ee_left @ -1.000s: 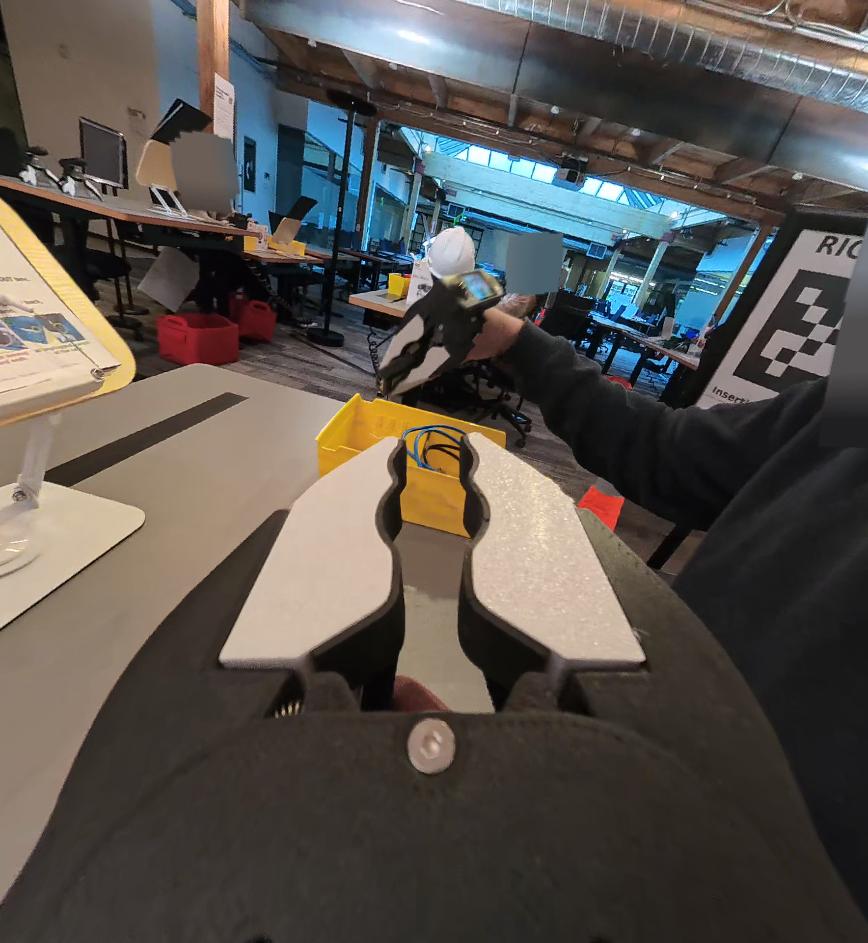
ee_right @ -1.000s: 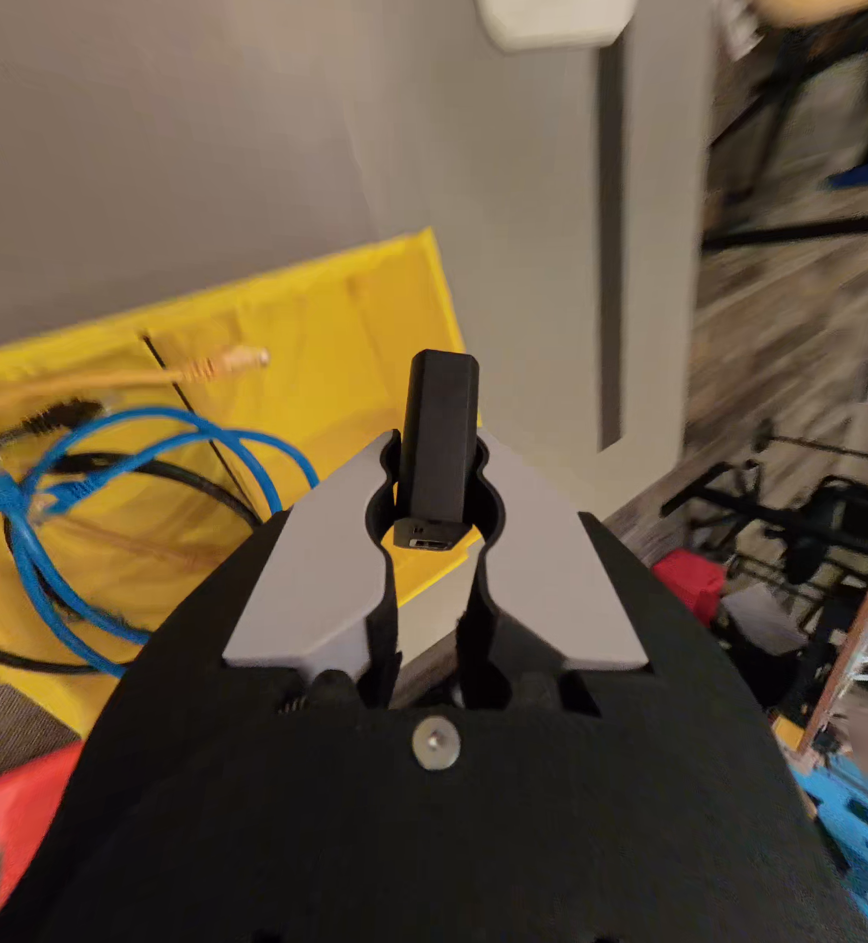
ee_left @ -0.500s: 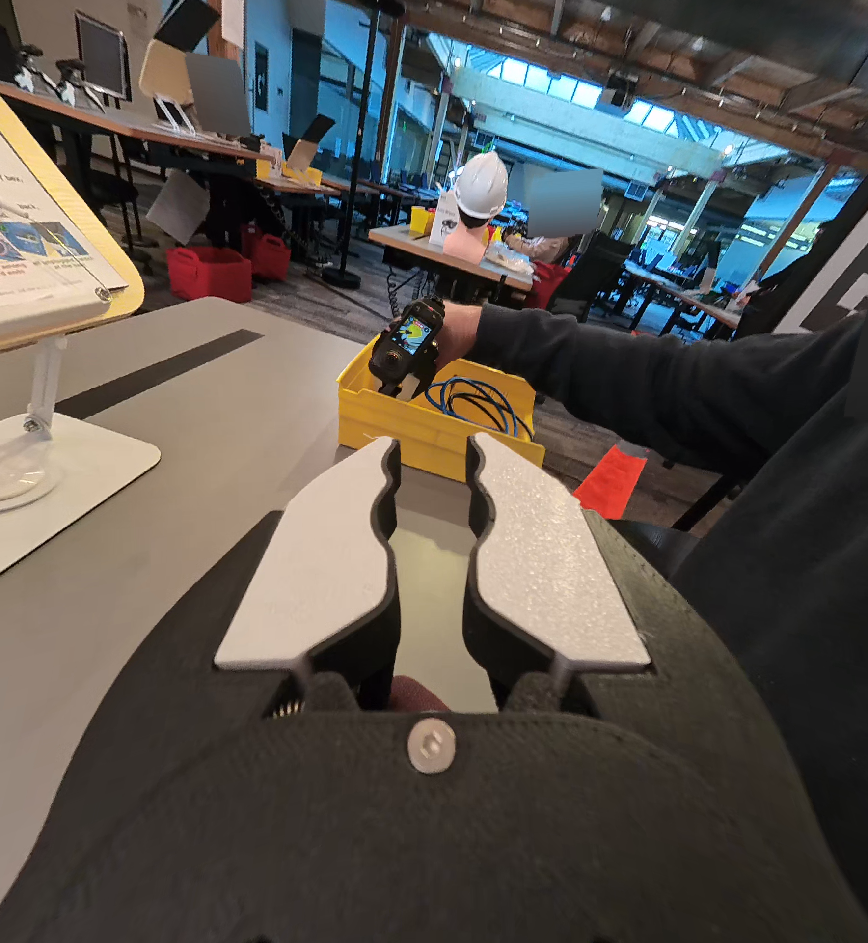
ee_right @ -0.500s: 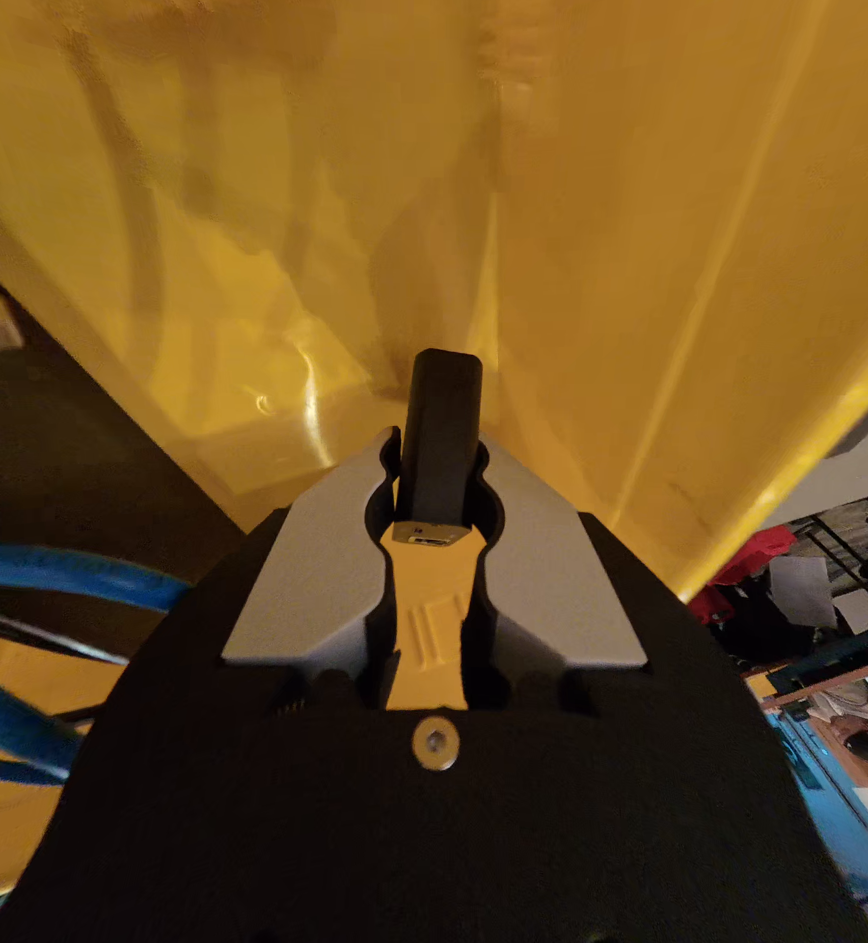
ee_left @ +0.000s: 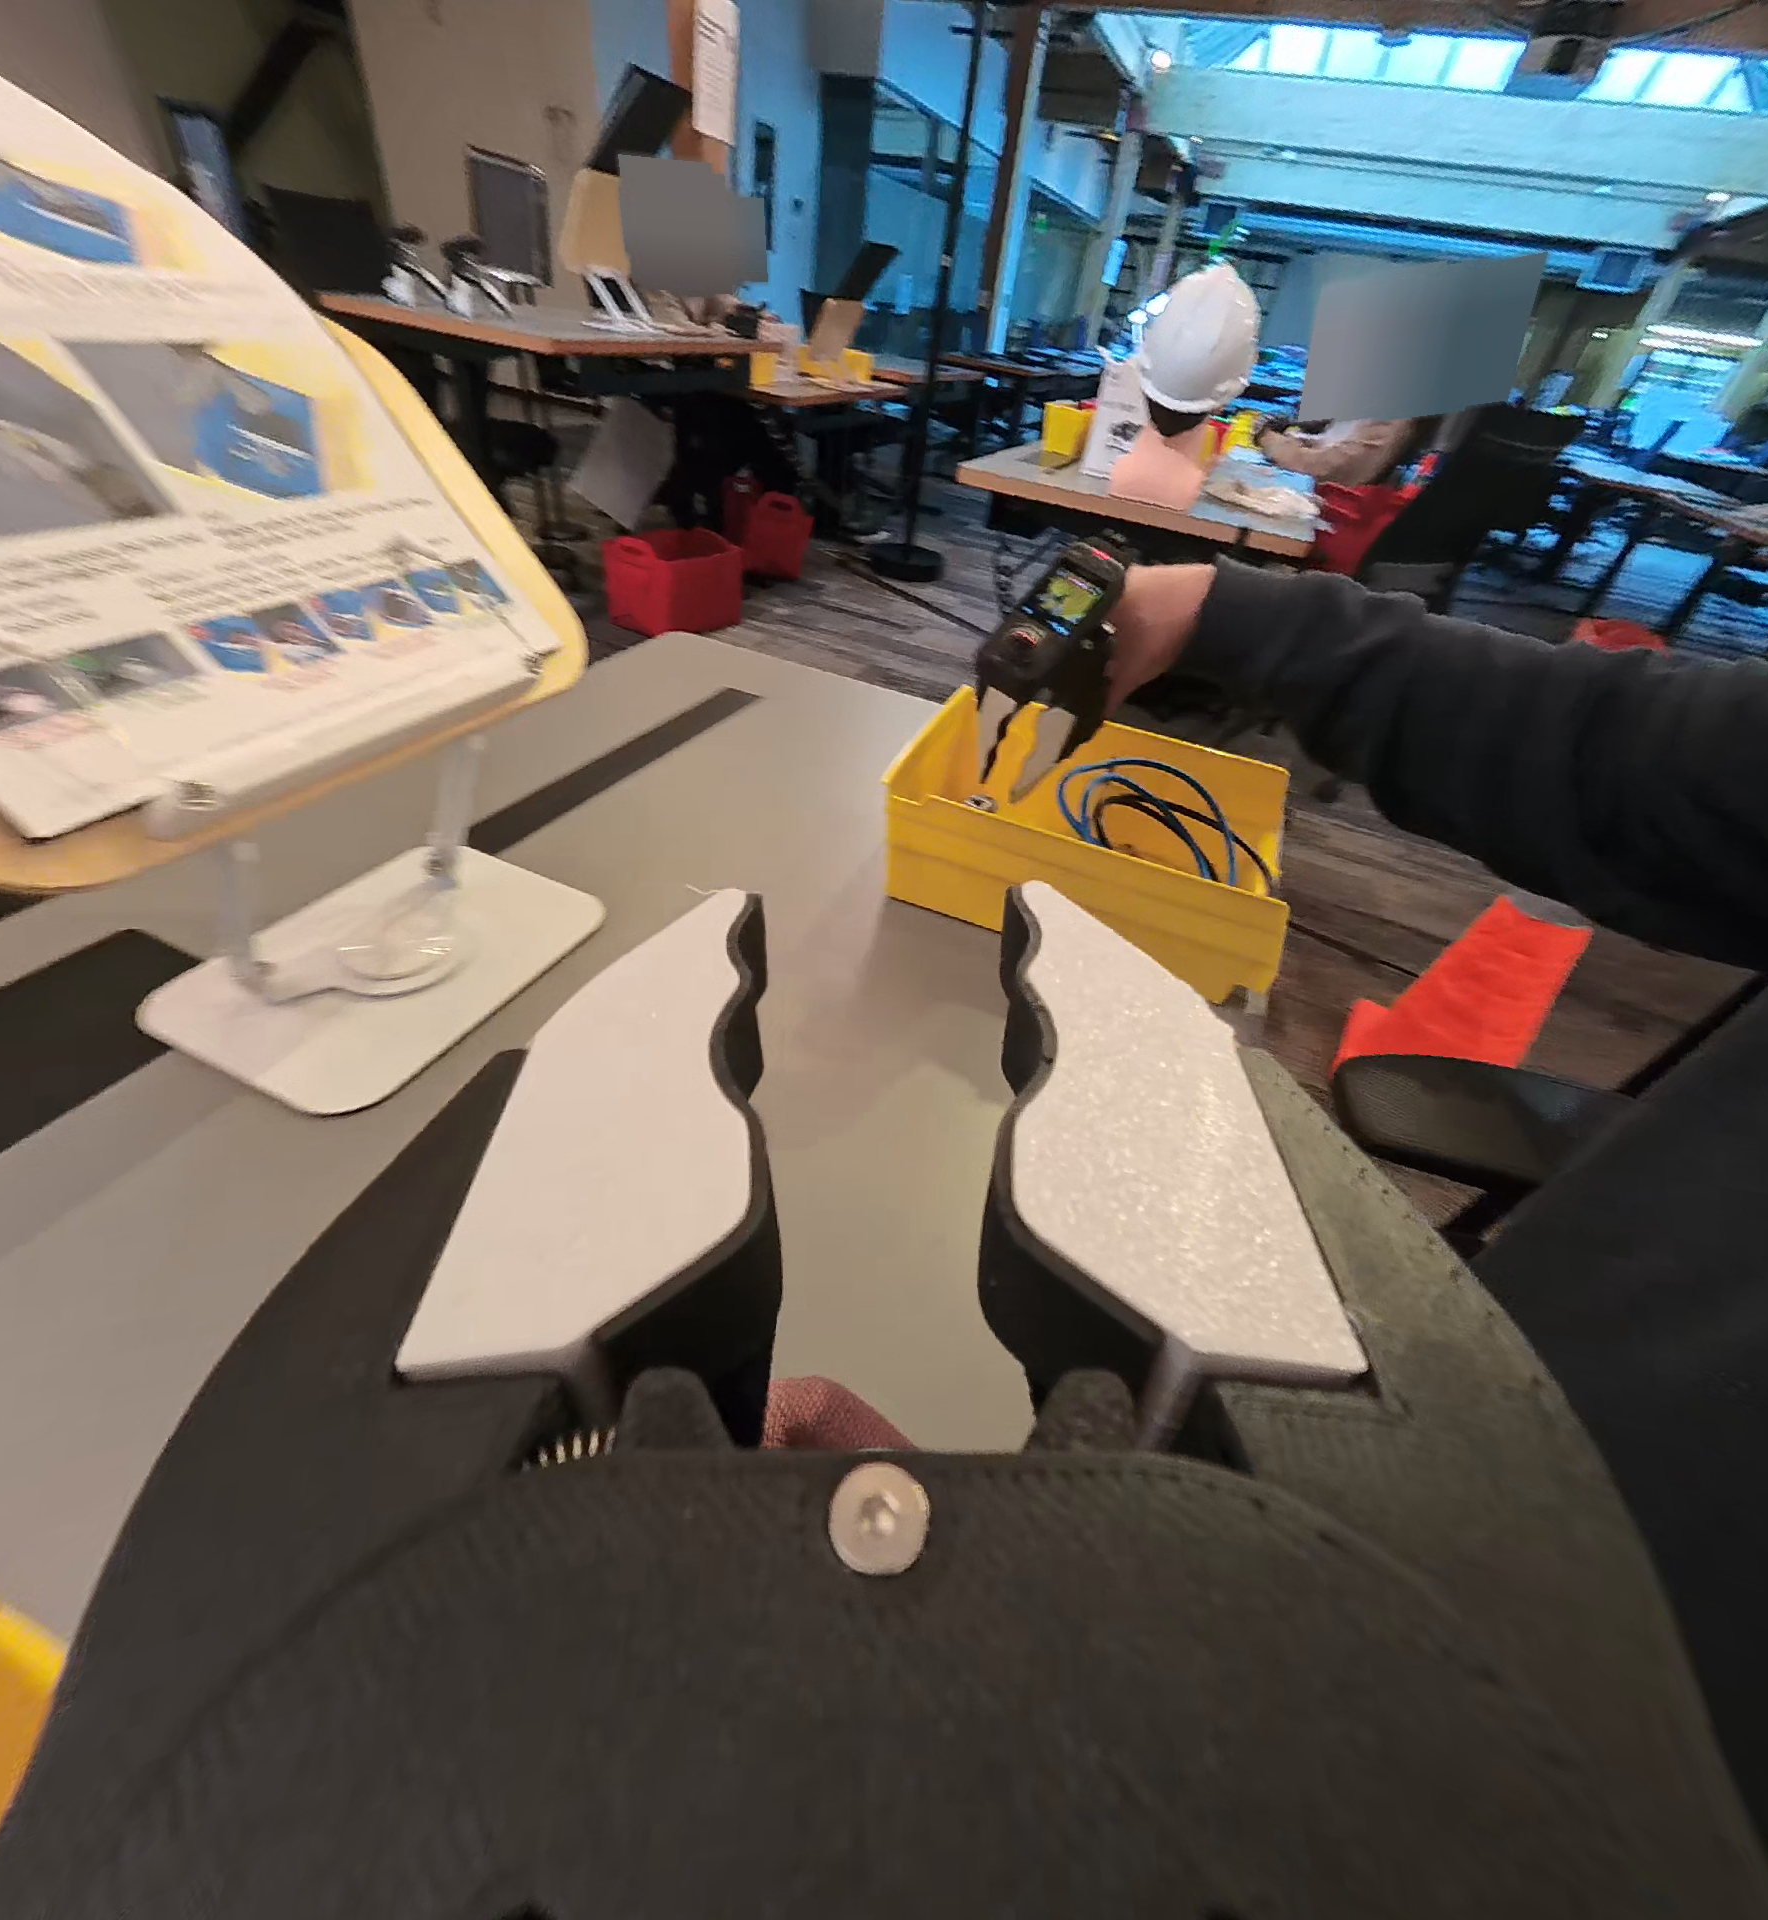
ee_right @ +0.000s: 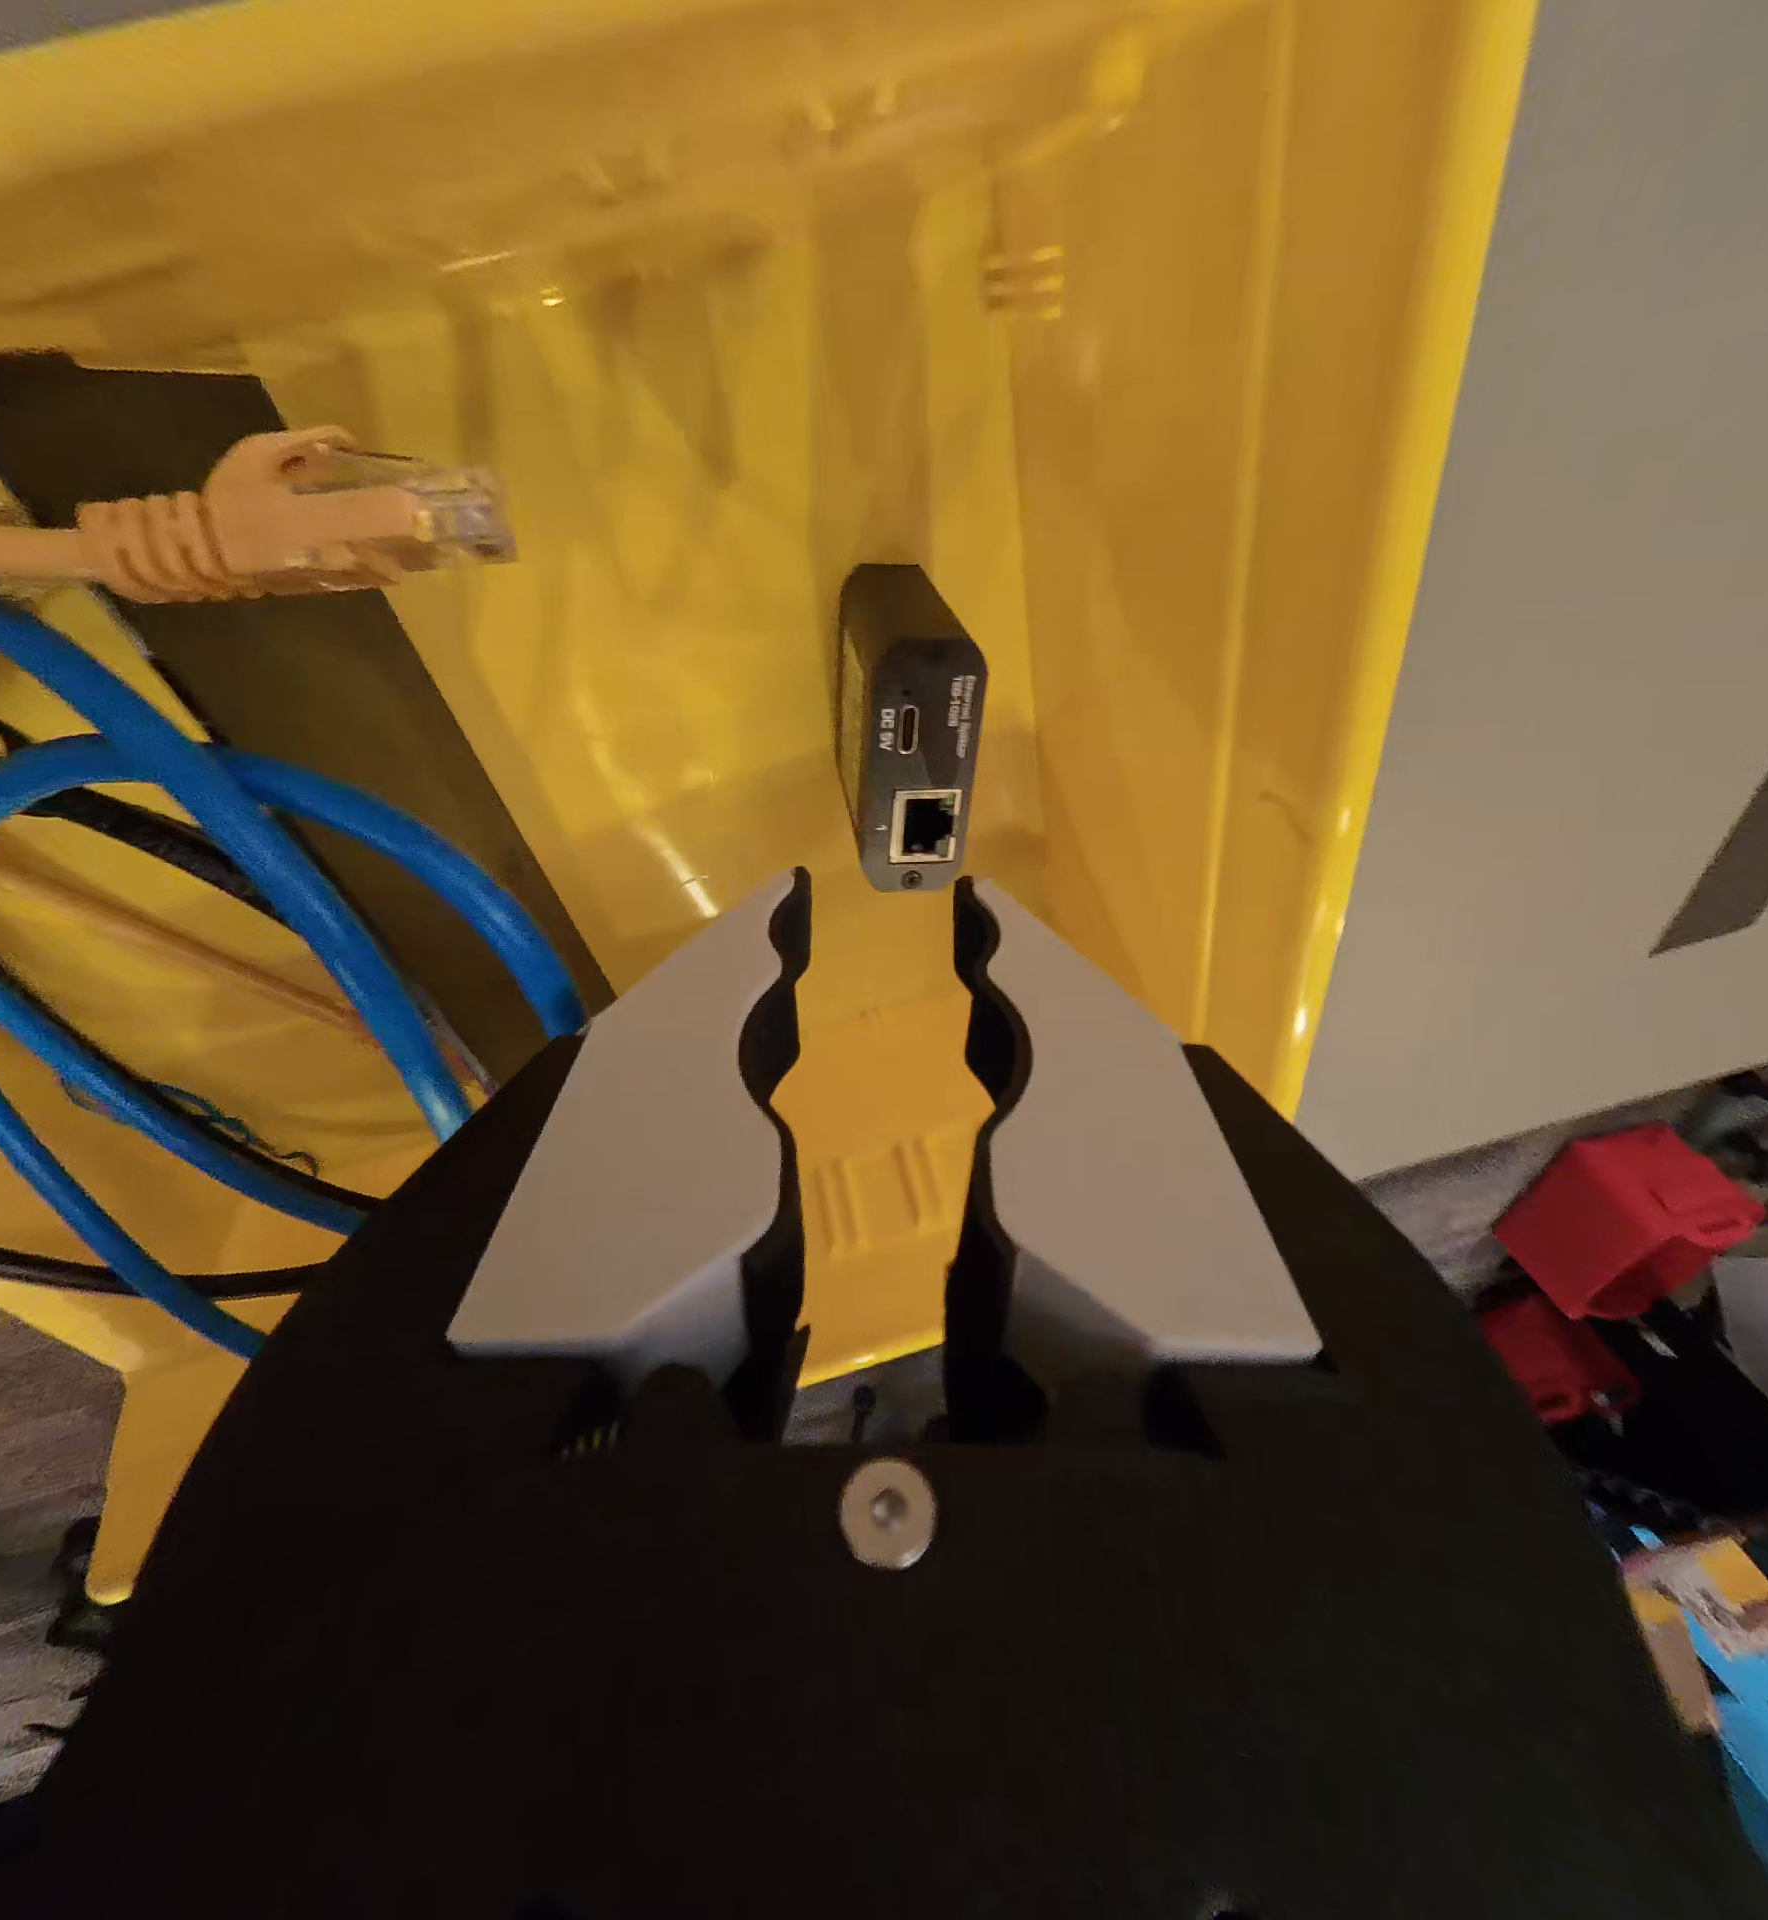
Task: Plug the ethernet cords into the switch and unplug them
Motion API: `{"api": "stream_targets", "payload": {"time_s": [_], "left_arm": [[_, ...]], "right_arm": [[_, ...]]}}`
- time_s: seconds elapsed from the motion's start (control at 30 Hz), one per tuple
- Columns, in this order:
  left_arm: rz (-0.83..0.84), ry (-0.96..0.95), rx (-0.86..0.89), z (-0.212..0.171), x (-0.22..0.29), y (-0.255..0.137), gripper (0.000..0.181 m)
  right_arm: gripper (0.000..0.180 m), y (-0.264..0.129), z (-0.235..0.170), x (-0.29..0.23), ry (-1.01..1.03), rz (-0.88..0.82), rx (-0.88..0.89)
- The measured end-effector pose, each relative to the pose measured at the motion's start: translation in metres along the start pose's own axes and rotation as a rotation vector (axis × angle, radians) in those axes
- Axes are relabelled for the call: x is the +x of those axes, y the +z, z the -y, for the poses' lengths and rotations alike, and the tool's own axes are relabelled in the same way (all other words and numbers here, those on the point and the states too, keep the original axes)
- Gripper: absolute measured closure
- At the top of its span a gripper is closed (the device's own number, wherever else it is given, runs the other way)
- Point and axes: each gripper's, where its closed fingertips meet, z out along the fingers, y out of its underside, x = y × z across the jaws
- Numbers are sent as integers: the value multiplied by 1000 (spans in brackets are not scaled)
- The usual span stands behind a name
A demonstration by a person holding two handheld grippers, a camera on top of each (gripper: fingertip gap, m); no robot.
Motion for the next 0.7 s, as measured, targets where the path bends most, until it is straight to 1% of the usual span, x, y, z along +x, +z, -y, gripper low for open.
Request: {"api": "stream_targets", "payload": {"time_s": [0.07, 0.13, 0.17, 0.23, 0.27, 0.3, 0.4, 0.5, 0.57, 0.63, 0.7], "left_arm": [[34, 2, 1, 1, -4, -11, 137], [118, 24, -31, -5, -13, -24, 137], [159, 39, -54, -9, -18, -32, 136], [227, 48, -90, -18, -27, -51, 133], [270, 48, -107, -23, -33, -62, 133], [319, 45, -129, -29, -41, -74, 130], [459, 38, -196, -48, -64, -113, 122], [578, -19, -272, -72, -86, -152, 101], [683, -31, -299, -85, -100, -180, 95], [805, -15, -369, -102, -115, -214, 90], [879, -76, -424, -125, -125, -244, 85]], "right_arm": [[149, 0, -2, 7, -2, -43, -31], [150, -7, -2, 15, 34, -88, -12], [150, -13, 0, 18, 61, -104, 20], [150, -33, 4, 30, 129, -194, 125], [148, -45, 4, 36, 177, -240, 179], [141, -57, 1, 40, 227, -286, 221], [124, -92, -19, 40, 387, -387, 319], [114, -114, -49, 24, 543, -440, 399], [107, -117, -72, 6, 675, -402, 468], [106, -115, -101, -11, 808, -389, 524], [102, -105, -118, -31, 907, -340, 596]]}}
